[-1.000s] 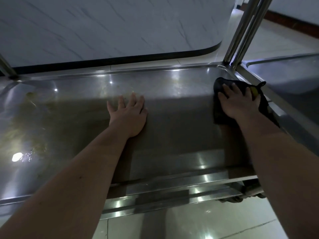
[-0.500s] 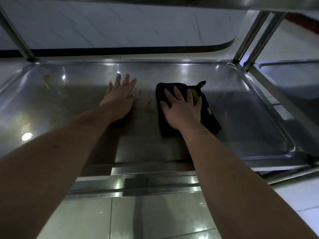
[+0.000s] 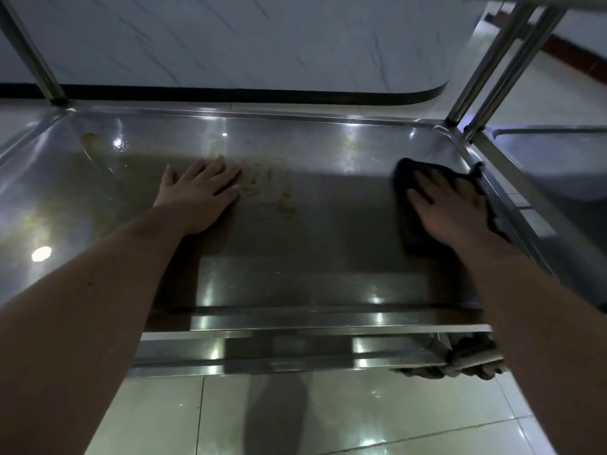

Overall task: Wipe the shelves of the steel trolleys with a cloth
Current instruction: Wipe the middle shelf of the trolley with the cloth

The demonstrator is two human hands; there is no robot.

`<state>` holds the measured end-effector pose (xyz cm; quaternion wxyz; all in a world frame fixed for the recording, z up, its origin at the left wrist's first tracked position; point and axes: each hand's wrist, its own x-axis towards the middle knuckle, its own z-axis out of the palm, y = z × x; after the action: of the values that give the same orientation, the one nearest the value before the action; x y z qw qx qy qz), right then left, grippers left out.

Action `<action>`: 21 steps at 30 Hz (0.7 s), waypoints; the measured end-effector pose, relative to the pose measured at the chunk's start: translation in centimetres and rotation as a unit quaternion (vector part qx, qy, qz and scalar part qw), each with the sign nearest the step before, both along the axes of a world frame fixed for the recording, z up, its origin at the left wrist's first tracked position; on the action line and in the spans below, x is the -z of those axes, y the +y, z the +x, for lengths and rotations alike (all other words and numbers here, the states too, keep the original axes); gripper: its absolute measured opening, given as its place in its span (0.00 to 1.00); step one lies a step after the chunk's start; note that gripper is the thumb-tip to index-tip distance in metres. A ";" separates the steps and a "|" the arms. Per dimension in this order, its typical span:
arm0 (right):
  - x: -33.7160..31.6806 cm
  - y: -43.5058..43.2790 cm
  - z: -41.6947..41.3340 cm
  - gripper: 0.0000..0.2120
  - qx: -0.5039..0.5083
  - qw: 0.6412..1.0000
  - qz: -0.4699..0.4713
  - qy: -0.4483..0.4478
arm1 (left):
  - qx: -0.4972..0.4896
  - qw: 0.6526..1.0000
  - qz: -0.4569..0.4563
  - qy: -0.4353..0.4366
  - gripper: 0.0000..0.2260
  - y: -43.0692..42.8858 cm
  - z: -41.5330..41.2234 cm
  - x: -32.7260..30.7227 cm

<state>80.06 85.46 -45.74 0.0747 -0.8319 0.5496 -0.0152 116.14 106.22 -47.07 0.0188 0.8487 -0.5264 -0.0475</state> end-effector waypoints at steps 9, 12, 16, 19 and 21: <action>-0.2 1.5 7.8 0.28 0.092 0.996 0.018 0.001 | -0.001 1.000 -0.007 -0.004 0.23 -0.2 -0.8 -0.2; -0.1 6.6 17.9 0.28 -0.038 0.999 0.012 -0.004 | -0.002 1.000 -0.013 -0.006 0.23 -0.2 -0.8 -0.2; 0.0 11.6 23.6 0.27 -0.166 0.986 0.012 -0.022 | 0.000 1.000 -0.016 -0.020 0.24 -0.1 -0.4 -0.1; -0.1 9.2 21.3 0.27 -0.179 0.983 0.018 -0.023 | -0.004 1.000 -0.028 -0.002 0.24 -0.1 -0.4 0.0; -0.3 5.6 17.3 0.27 -0.136 0.991 0.009 -0.009 | -0.007 0.999 -0.036 0.006 0.23 -0.1 -0.4 0.0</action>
<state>97.40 91.04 -45.47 0.0885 -0.8983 0.4304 -0.0073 115.72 106.09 -47.06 0.0524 0.8507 -0.5220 -0.0335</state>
